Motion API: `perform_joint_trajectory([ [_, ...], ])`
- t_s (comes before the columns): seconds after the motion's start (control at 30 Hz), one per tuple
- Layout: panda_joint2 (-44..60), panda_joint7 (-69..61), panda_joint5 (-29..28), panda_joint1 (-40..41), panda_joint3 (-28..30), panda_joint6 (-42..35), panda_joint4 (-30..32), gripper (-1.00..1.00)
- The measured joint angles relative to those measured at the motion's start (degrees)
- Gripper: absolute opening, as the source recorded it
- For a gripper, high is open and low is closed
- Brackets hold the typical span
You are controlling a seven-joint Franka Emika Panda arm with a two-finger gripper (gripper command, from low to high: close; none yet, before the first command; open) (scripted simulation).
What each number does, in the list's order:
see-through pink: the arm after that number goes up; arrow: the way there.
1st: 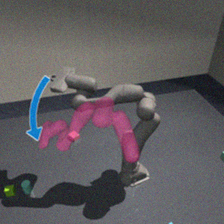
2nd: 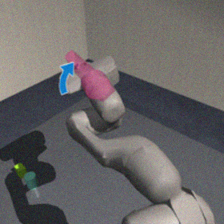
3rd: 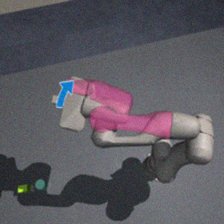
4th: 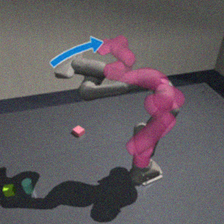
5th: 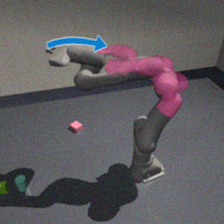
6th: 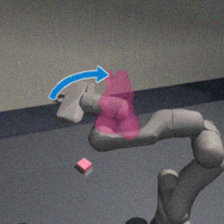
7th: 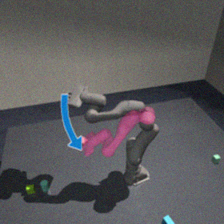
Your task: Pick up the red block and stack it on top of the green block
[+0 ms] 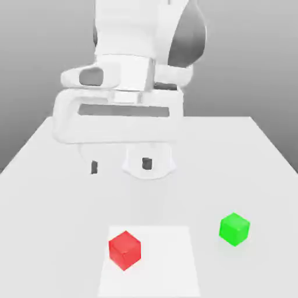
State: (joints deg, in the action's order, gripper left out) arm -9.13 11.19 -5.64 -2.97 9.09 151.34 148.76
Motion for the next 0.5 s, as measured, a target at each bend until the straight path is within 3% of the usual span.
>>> perform_joint_trajectory([
  [0.17,10.43,-14.85,5.48,0.17,0.89,5.70,4.86,0.00],
  [0.37,22.92,-21.86,11.80,3.18,-3.28,15.49,4.36,0.00],
  [0.4,24.66,-22.28,12.32,3.71,-3.94,16.96,4.12,-1.00],
  [0.5,24.66,-22.26,12.30,3.72,-3.94,16.92,4.11,-1.00],
])
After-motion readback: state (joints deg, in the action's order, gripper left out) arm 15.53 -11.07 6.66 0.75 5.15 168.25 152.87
